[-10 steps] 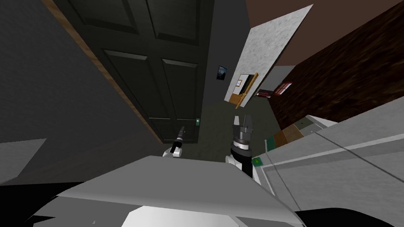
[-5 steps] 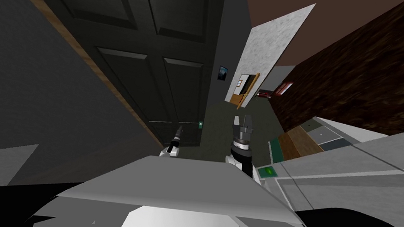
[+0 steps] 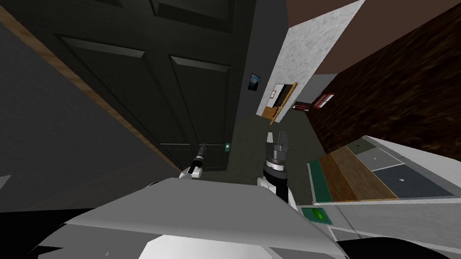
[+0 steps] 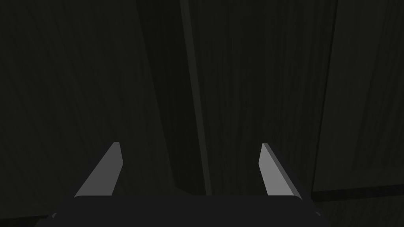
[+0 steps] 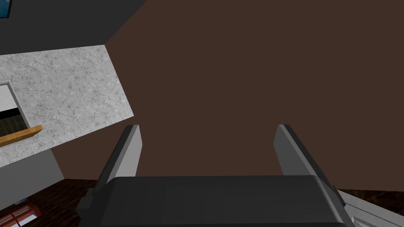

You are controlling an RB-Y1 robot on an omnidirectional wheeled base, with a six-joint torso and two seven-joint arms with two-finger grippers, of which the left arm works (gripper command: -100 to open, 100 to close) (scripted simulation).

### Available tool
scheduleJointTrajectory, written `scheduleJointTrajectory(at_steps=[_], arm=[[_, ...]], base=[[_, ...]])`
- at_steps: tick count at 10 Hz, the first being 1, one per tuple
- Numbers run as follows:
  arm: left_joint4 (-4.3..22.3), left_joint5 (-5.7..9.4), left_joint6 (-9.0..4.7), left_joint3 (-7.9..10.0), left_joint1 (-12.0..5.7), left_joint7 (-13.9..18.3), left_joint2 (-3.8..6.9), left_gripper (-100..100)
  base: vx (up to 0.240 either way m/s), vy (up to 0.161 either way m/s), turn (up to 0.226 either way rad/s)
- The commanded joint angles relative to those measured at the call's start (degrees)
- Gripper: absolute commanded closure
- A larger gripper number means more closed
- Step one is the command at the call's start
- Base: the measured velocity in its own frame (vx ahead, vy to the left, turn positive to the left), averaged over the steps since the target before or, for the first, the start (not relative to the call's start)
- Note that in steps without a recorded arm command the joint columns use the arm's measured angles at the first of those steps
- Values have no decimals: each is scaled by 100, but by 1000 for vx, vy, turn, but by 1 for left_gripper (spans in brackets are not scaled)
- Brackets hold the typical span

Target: Push the door open

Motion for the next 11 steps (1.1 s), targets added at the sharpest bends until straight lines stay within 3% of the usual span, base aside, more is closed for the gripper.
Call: scheduleJointTrajectory(at_steps=[1,5,7,8,10,11], arm=[[9,6,-5,11,-4,-12,-41,-100],[17,20,-19,36,-6,-32,-287,-100],[31,20,-19,36,-6,-32,-287,-100],[20,24,-24,44,-7,-39,-444,-100],[22,28,-28,52,-7,-46,-650,-100],[22,28,-28,52,-7,-46,-650,-100]], base=[[100,-154,-16],[86,-150,-9],[31,-81,-14],[28,-112,-30],[69,-171,-5],[12,-133,-9]])
